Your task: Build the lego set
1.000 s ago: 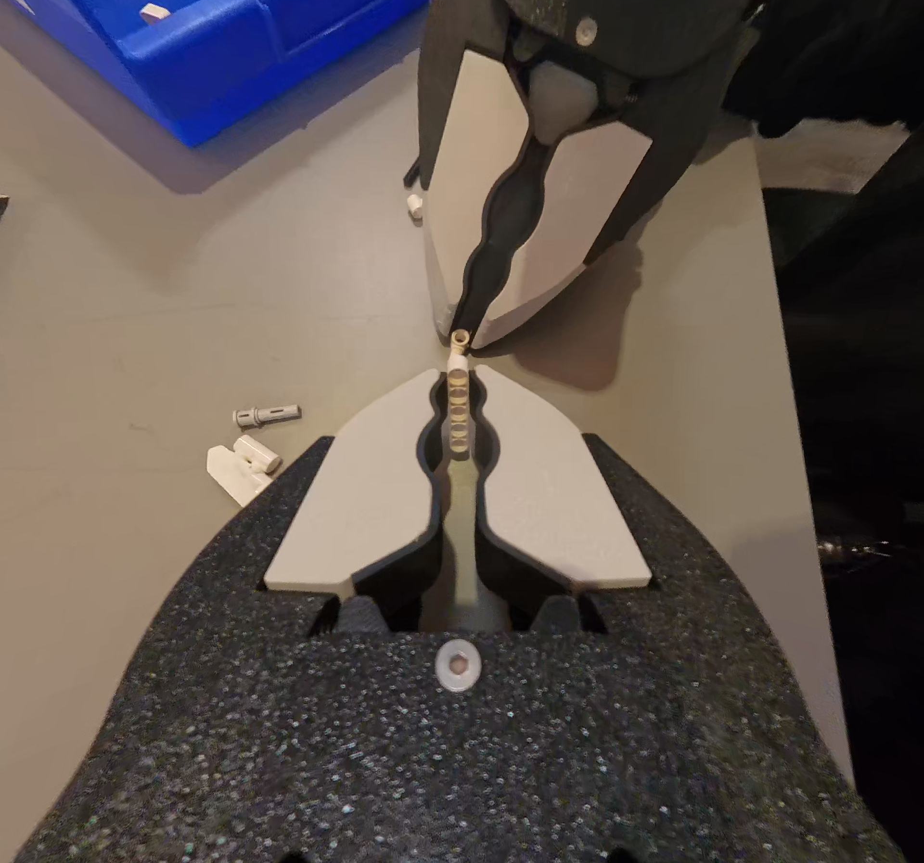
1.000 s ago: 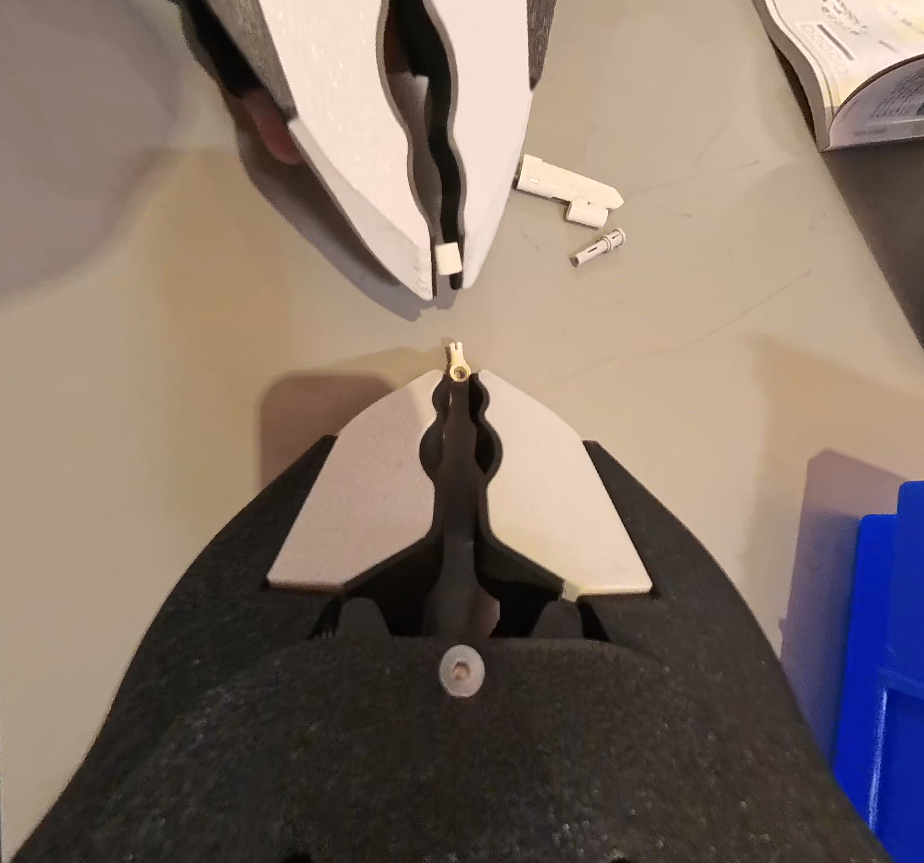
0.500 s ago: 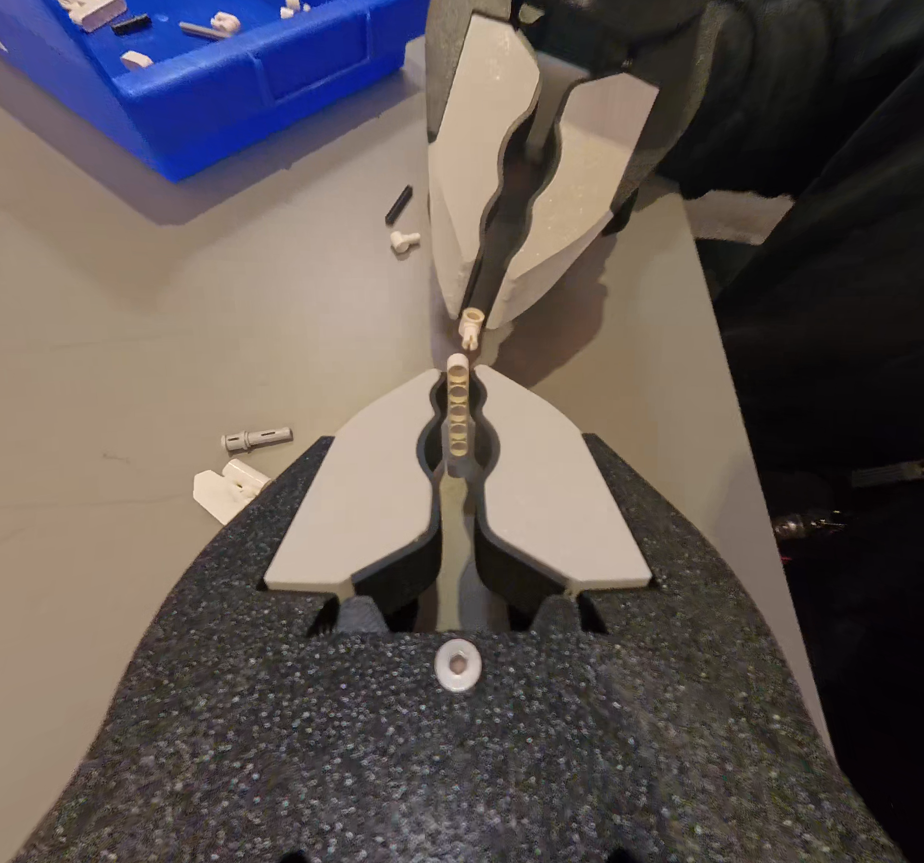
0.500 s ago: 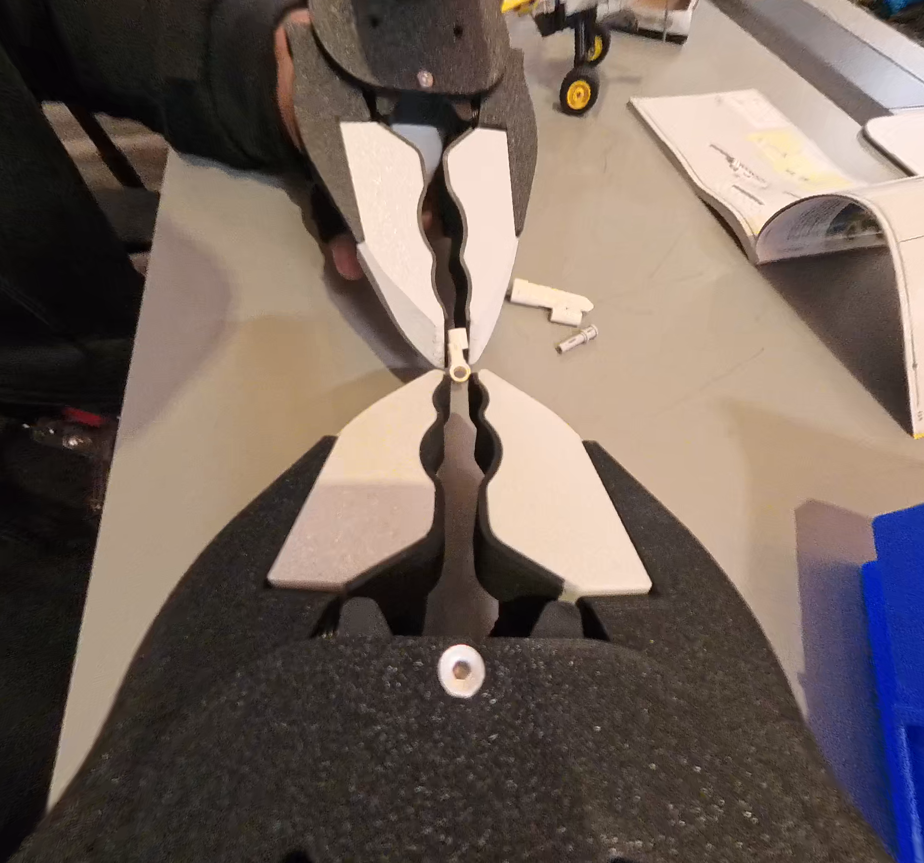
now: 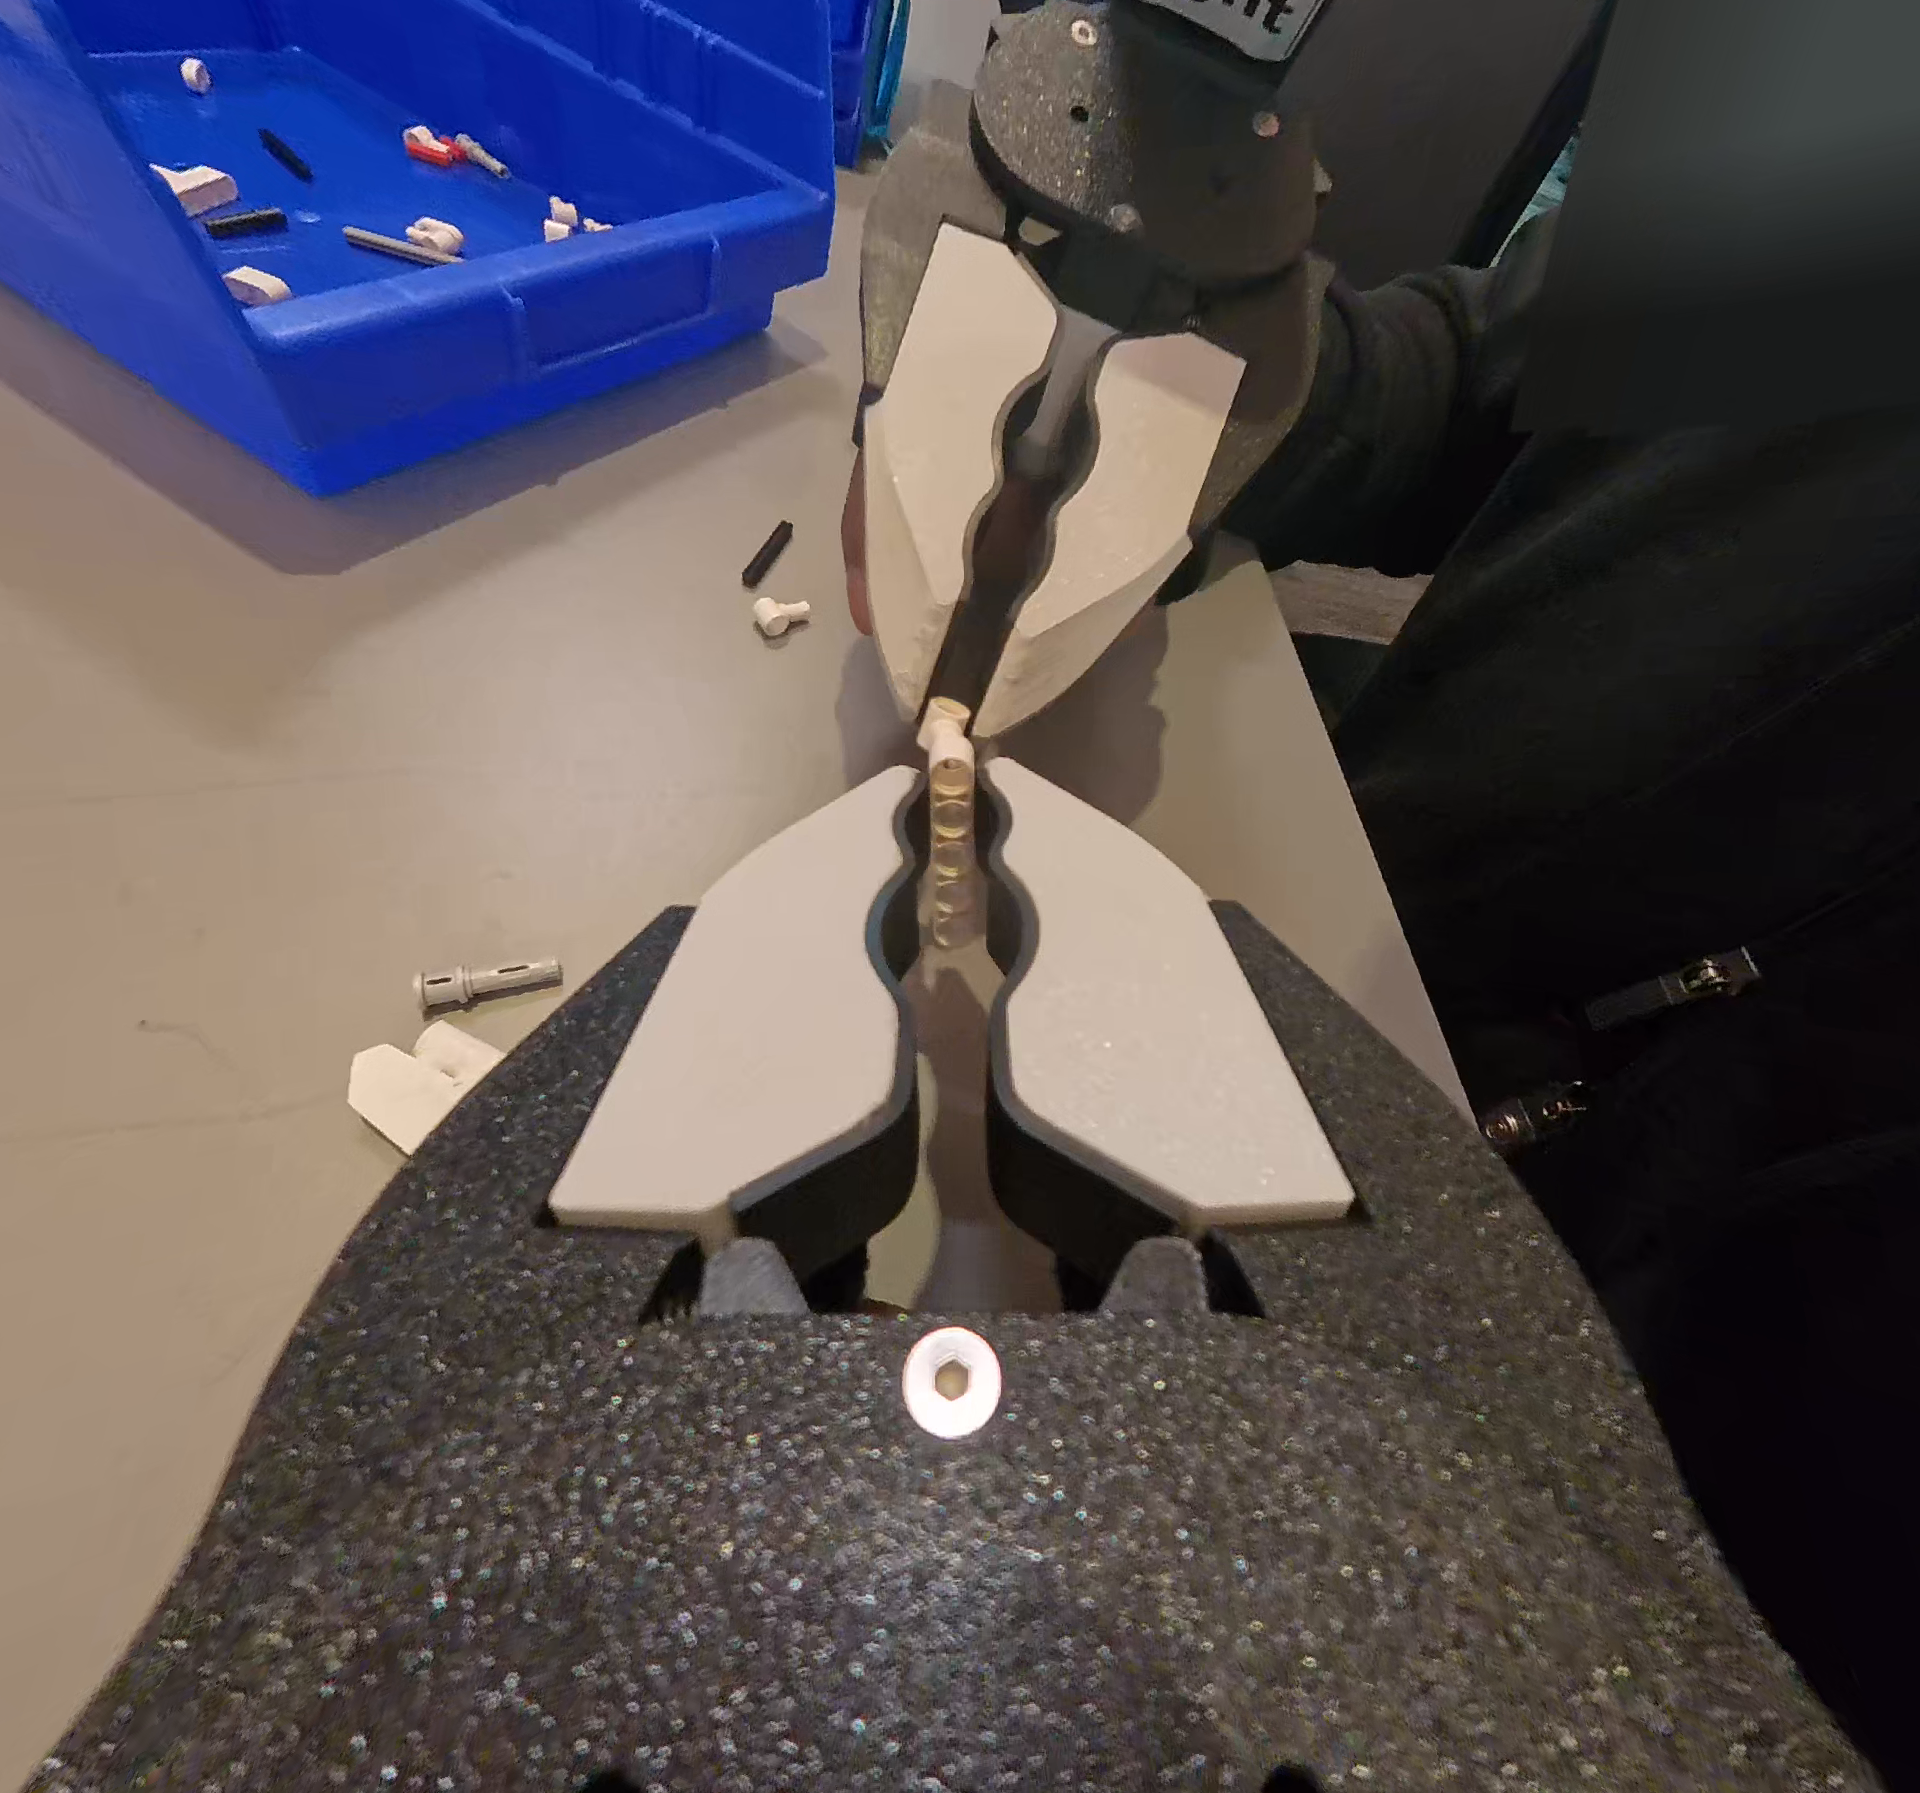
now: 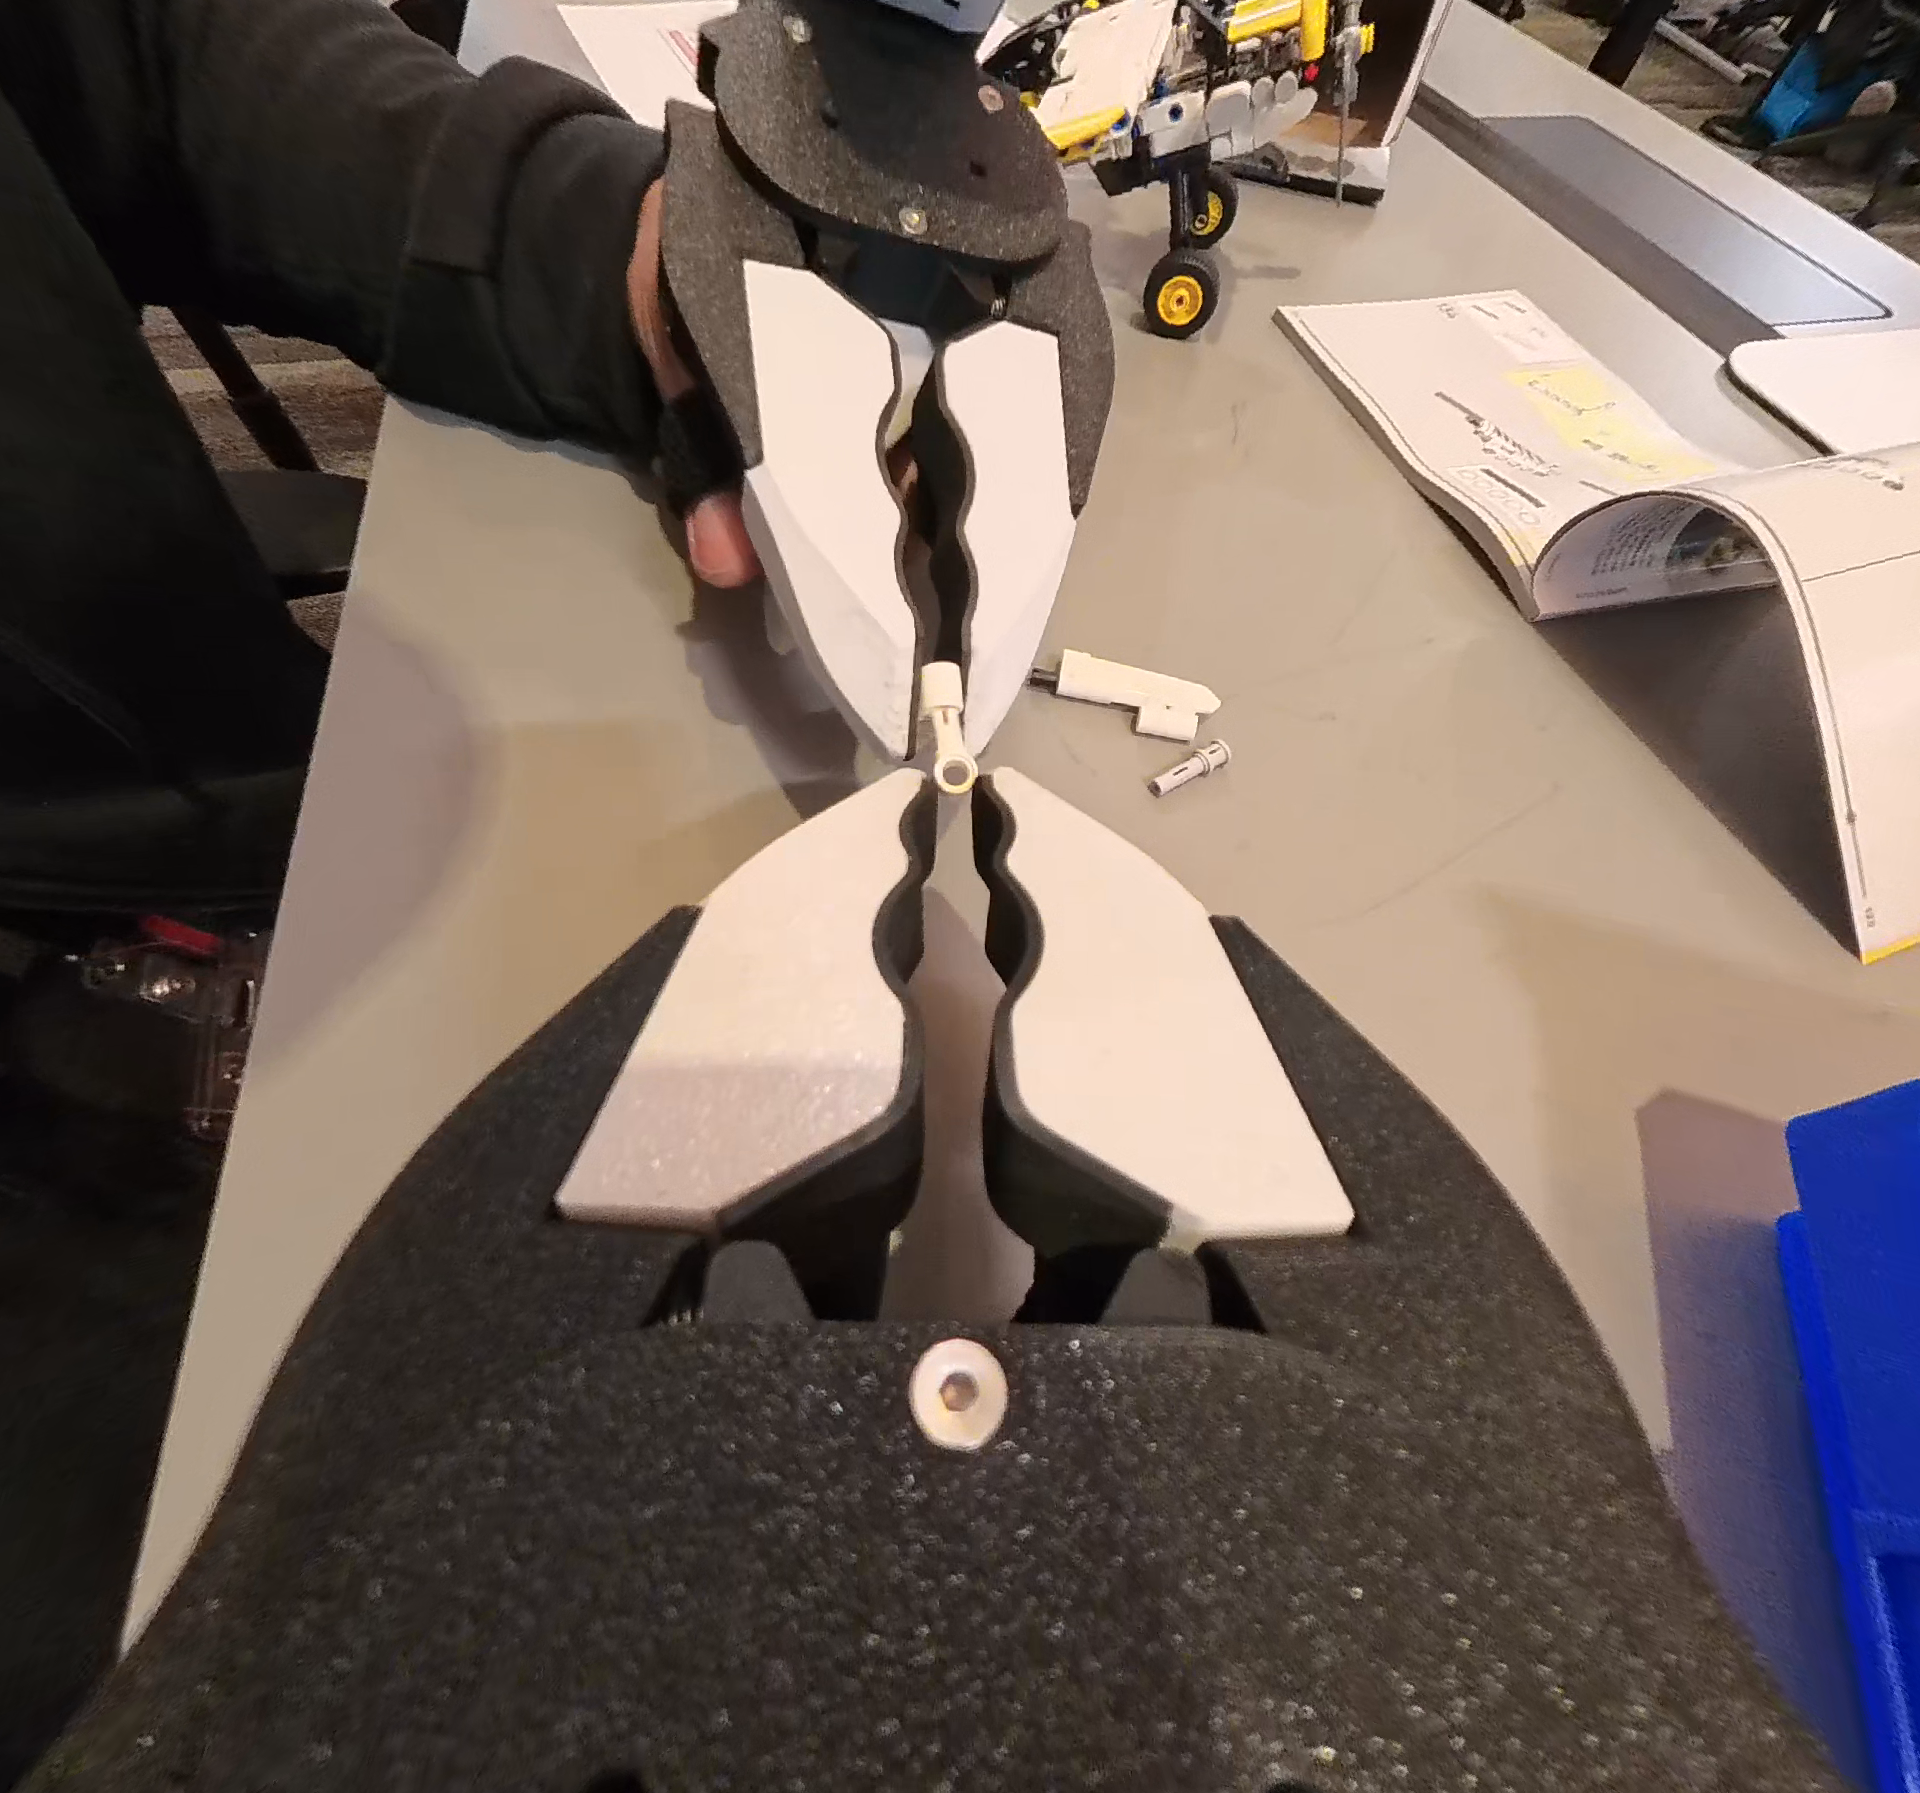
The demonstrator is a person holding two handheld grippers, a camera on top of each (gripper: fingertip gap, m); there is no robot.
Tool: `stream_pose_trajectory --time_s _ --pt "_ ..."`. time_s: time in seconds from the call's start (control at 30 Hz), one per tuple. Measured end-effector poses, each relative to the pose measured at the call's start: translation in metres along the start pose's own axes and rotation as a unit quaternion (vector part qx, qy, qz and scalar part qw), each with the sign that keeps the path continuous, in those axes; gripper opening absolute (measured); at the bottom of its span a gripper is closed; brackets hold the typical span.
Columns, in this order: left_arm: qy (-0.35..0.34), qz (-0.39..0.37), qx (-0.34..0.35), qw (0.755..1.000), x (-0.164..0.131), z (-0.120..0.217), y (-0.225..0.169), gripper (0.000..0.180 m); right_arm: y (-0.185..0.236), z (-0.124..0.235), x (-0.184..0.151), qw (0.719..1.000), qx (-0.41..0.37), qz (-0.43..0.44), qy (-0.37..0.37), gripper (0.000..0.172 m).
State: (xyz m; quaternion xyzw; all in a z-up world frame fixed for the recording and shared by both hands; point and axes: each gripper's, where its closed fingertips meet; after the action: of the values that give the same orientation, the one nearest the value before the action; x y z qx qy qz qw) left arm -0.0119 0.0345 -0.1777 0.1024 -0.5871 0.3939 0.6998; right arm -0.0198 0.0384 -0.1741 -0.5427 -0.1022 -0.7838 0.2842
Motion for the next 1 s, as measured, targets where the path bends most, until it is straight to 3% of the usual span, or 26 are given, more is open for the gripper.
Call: stream_pose_trajectory --time_s 0.37,0.63,1.0 --pt "-0.023 -0.024 -0.001 0.999 0.007 0.001 -0.004 0.007 0.004 0.0 0.008 0.999 0.012 -0.018 -0.027 0.006" --pt "0.013 -0.059 0.062 0.996 0.001 0.0 0.007 0.007 -0.001 -0.003 -0.008 0.998 -0.025 0.052 0.021 0.005" --pt "0.054 -0.106 0.093 0.989 -0.005 -0.003 0.01 0.007 -0.002 -0.006 -0.018 0.991 -0.052 0.113 0.056 0.0"
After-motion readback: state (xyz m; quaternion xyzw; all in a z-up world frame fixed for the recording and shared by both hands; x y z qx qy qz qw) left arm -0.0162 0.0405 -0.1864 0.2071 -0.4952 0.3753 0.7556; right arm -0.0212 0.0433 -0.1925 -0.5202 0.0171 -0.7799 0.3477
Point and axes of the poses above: each gripper's, where its closed fingertips meet, z back along the fingers, x out of its top, y = z × x across the jaws, and after that the axes turned 12 degrees about -x, right-handed
